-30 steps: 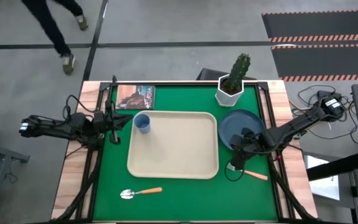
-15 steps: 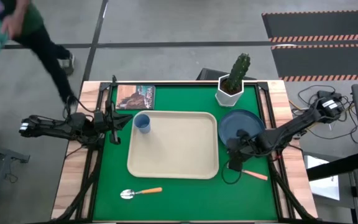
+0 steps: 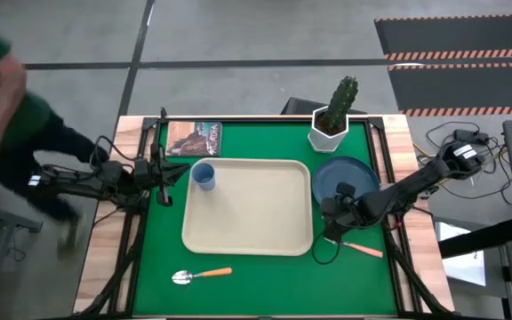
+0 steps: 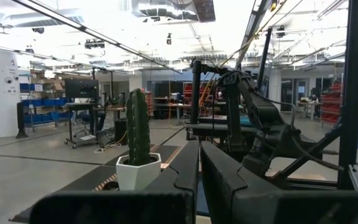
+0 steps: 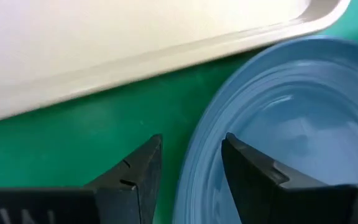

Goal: Pick and place plate/cup/fork/spoon on tray
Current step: Put the blue plate on the white serving tray on the bottom left of the blue cup

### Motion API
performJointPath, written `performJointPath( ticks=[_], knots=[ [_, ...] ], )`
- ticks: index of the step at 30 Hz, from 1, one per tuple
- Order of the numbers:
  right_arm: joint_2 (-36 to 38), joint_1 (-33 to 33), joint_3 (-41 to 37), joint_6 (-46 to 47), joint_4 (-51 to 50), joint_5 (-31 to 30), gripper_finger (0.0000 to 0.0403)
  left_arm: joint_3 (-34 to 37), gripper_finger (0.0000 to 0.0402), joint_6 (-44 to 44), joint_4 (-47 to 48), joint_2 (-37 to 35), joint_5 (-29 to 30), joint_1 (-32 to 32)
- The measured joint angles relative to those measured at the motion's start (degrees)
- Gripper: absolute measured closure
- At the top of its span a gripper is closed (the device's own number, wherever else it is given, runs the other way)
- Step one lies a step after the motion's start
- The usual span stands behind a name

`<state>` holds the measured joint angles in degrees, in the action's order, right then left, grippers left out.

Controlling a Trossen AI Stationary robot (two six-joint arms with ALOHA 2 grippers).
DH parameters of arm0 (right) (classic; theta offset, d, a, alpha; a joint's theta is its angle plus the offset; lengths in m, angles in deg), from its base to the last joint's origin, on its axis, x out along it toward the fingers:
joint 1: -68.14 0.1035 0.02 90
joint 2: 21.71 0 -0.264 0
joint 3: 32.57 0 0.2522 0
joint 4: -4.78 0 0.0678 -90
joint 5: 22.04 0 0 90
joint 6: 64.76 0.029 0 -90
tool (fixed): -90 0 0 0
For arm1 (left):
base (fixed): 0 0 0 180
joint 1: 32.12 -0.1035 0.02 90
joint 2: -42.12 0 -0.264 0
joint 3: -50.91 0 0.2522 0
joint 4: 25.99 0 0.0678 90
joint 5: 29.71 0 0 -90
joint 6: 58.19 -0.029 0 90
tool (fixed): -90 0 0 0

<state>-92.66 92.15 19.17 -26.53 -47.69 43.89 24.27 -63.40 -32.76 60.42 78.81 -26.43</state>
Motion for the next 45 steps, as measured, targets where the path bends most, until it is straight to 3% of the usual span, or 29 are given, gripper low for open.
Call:
performJointPath(
  ticks=[8,19,27,38,45],
  knots=[
    [-2.93,0.0,-2.94,2.26,3.93,0.03,0.0279,0.09,0.0402,-0.02,-0.02,0.02,0.0,-0.02],
    [-3.12,0.0,-3.41,3.37,4.37,0.09,0.0388,0.11,0.0402,-0.02,-0.02,0.02,0.0,-0.01],
    [-0.64,0.11,-2.11,3.7,3.19,2.58,0.039,0.13,0.0402,-0.22,-0.03,0.02,-0.02,-0.02],
    [1.0,2.05,6.83,5.28,-9.56,3.43,0.0394,0.13,0.0402,-0.23,-0.02,0.02,0.0,-0.01],
    [-0.36,3.97,13.44,3.7,-10.65,-0.6,0.0394,0.13,0.0402,-0.22,-0.02,0.02,0.0,0.0]
  ],
)
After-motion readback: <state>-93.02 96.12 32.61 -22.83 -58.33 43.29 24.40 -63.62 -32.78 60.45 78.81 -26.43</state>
